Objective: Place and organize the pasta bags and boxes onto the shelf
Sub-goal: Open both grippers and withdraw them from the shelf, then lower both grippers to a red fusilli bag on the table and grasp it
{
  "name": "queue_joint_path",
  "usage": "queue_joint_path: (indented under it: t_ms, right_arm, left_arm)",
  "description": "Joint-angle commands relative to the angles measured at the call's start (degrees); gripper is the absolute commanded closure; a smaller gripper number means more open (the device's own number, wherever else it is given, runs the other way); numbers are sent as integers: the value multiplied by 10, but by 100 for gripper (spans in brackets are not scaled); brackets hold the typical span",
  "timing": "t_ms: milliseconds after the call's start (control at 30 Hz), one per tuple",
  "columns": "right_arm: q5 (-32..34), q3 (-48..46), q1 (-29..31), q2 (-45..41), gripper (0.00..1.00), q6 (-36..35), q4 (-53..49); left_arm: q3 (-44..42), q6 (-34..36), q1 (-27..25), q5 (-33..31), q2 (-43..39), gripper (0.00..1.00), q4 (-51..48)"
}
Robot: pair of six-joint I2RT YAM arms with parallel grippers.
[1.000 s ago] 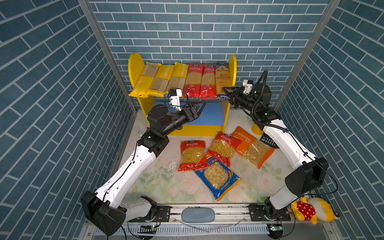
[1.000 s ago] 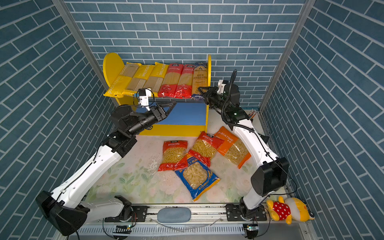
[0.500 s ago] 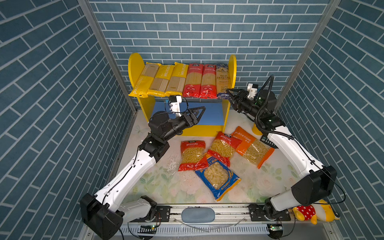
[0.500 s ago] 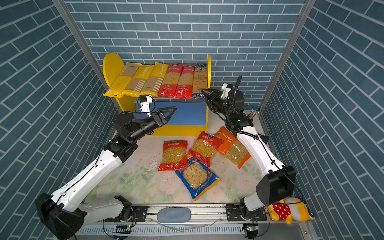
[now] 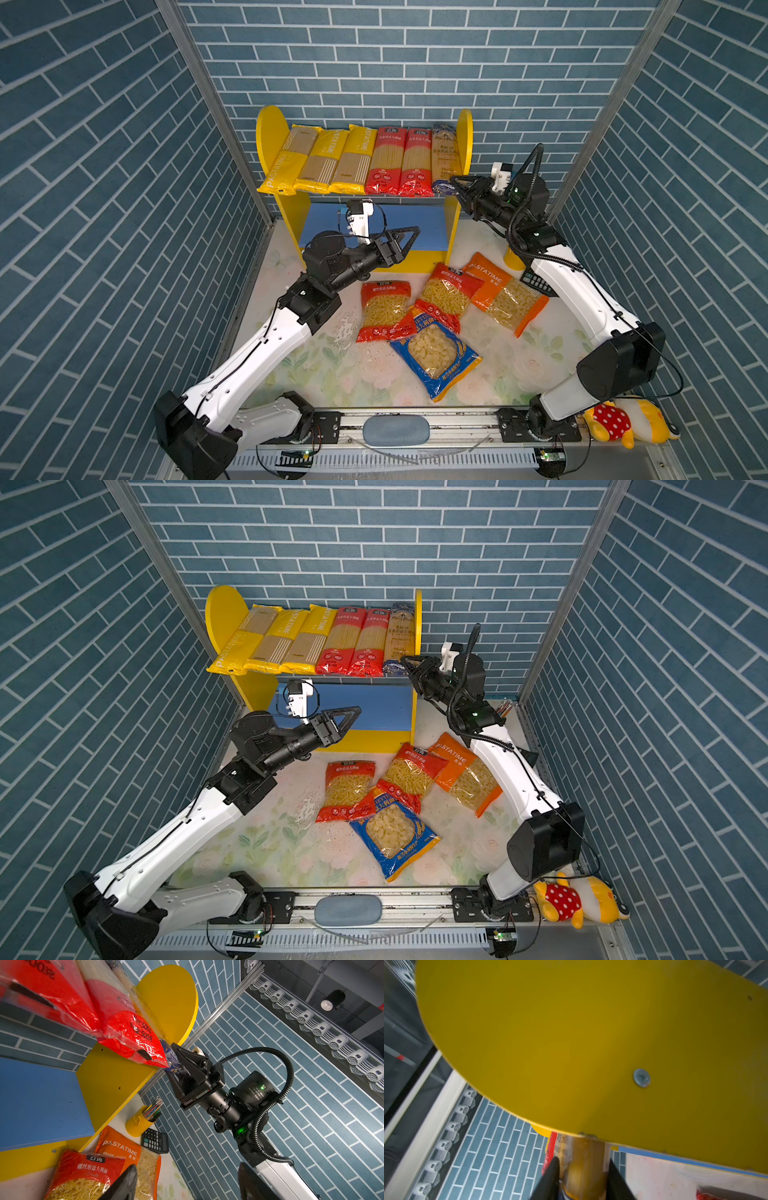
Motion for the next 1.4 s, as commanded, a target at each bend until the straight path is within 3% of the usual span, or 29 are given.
queue_joint_path:
  t_ms: [0,167,333,533,767,967,1133,1367]
  right_arm:
    - [-21,-20,5,-42,52,-31,20]
    - [-25,-84,9,-117,47,-74,-19]
    - [-31,-118,10,-173,46,-118,-66]
    - [-27,-255,19,-238,47,-119,-50]
    - [-19,-322,71,-221,49,-134,-24]
    - [41,-401,124,-225,49,-165,-42]
    - [54,-449,161,-171,49,-149,-21]
    - [81,-448,233,-54,44,-130,42]
  left_arm:
    - [-13,54,-1,-6,-29,23,-40]
    - [-31,83,-5,-7,-45,22,-75]
    - [-30,136,-35,-47,-58,22,-110]
    - [-68,164,-72,-111,-78,21,-144]
    - [-134,135,-75,-174,-120,21,-250]
    - [-220,82,-72,-216,-153,18,-284]
    - [-278,41,-25,-173,-155,15,-265]
    - [-360,-12,118,-48,-89,16,-193]
